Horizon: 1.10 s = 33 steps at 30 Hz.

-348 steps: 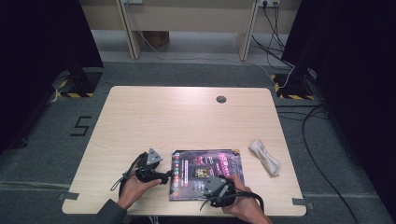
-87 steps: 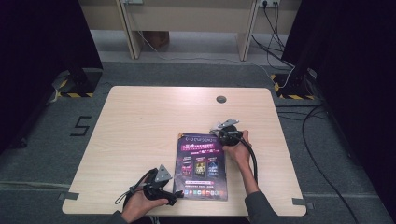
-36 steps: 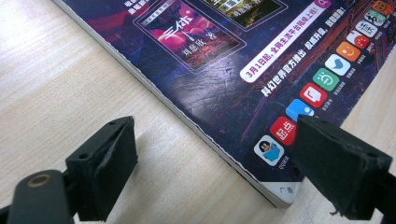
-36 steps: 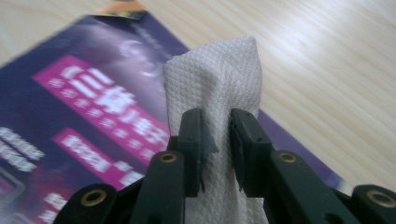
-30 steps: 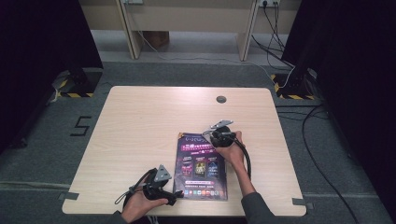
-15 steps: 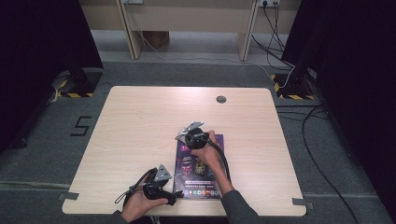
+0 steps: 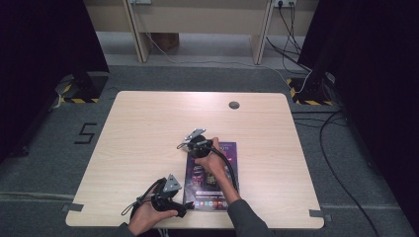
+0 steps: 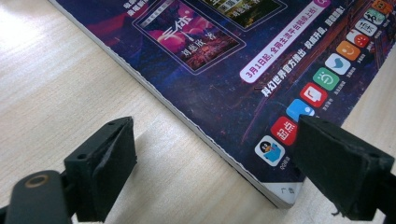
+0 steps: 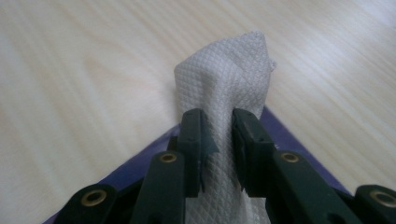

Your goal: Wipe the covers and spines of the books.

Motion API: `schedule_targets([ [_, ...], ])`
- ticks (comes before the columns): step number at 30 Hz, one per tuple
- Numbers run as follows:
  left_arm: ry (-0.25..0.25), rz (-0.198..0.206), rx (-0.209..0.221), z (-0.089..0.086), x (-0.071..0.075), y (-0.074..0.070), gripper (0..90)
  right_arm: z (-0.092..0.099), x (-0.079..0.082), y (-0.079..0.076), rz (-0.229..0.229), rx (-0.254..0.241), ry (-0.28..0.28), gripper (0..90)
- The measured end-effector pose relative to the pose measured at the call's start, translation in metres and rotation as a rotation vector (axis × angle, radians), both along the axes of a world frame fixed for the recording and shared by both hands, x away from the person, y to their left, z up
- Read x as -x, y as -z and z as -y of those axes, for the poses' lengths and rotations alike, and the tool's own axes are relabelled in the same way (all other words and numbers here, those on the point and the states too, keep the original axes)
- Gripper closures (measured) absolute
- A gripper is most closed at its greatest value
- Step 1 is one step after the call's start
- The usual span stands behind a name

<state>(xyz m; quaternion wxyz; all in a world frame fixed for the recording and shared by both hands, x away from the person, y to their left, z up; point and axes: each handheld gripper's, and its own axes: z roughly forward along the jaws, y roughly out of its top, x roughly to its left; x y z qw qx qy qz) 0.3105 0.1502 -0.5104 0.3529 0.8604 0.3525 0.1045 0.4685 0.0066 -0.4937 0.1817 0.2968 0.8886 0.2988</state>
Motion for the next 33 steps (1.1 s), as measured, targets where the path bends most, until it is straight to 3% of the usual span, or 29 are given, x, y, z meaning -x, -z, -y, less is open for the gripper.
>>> schedule_targets([
  [2, -0.003, -0.003, 0.001, 0.0, 0.0, 0.0, 12.4, 0.003, 0.0, 0.0, -0.009, -0.009, -0.002, 73.6],
  [4, -0.006, -0.005, 0.003, 0.0, 0.0, 0.0, 12.4, 0.009, -0.005, 0.001, -0.011, -0.021, 0.021, 73.2],
  [11, -0.006, 0.005, 0.003, 0.0, 0.001, 0.0, 12.4, 0.04, -0.018, -0.001, -0.005, 0.007, 0.13, 73.2],
  [14, -0.009, 0.003, 0.004, 0.0, 0.001, 0.0, 12.4, 0.046, -0.018, 0.0, -0.009, -0.009, 0.14, 73.4],
  [24, -0.01, 0.0, 0.001, 0.0, 0.001, 0.0, 12.0, 0.013, 0.014, 0.002, -0.015, -0.033, -0.032, 72.9],
  [28, -0.013, 0.003, 0.003, 0.0, 0.001, 0.0, 12.0, 0.017, 0.013, 0.003, -0.025, -0.048, -0.025, 71.7],
  [31, -0.015, 0.002, 0.004, 0.0, 0.001, 0.001, 12.1, 0.022, 0.005, 0.002, -0.008, -0.017, 0.012, 71.6],
  [33, -0.015, 0.002, 0.003, 0.0, 0.001, 0.0, 12.0, 0.029, -0.001, 0.002, -0.013, -0.026, 0.043, 71.6],
])
